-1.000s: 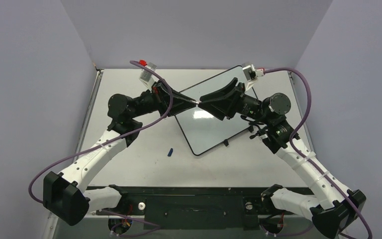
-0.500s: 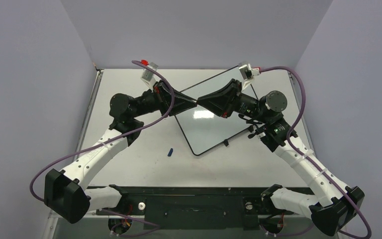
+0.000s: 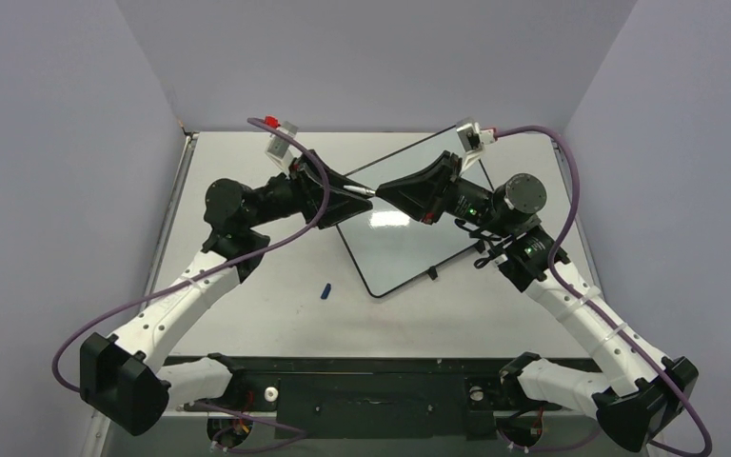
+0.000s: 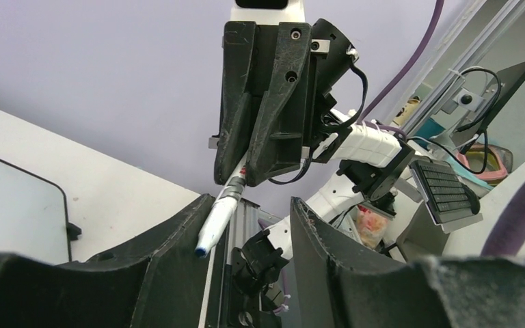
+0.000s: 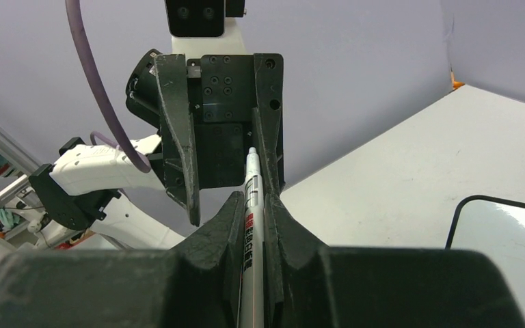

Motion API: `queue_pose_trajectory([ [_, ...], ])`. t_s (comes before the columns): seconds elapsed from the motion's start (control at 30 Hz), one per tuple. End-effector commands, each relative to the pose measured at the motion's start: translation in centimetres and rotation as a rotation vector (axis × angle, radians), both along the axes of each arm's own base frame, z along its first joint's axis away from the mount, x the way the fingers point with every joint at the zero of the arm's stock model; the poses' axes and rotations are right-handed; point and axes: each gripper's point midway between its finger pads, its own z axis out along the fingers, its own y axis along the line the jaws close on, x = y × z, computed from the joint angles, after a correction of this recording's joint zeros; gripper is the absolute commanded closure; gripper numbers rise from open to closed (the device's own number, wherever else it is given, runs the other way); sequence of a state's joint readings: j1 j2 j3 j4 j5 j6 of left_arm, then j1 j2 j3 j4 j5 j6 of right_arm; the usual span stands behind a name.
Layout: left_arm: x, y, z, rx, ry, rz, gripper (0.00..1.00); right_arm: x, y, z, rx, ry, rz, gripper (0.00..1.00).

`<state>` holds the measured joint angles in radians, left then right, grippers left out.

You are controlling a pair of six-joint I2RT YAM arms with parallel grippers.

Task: Write a sentence on the whiteboard

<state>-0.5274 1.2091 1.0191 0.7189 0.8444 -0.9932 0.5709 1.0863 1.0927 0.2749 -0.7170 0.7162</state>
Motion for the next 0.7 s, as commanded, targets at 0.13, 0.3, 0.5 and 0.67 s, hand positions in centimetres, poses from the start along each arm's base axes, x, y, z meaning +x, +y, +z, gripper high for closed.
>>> queue_pose_trajectory([
  [0.13,0.1,3.4,1.9,-0.045,-0.063,0.114,0.61,-0.7,-0.8,2.9,0.051,-0.074,-0.032,1.0],
  [0.3,0.6,3.4,2.0,-0.063,-0.047,0.112,0.65,-0.8,-0.7,2.9,0.052,-0.071,-0.018,1.0],
  [0.5,0.9,3.1,2.0,-0.082,-0.04,0.095,0.75,-0.9,-0.4,2.8,0.05,-0.069,-0.003,1.0],
  [0.67,1.2,2.6,2.1,-0.083,-0.033,0.085,0.91,-1.0,0.1,2.6,0.043,-0.068,0.019,1.0],
])
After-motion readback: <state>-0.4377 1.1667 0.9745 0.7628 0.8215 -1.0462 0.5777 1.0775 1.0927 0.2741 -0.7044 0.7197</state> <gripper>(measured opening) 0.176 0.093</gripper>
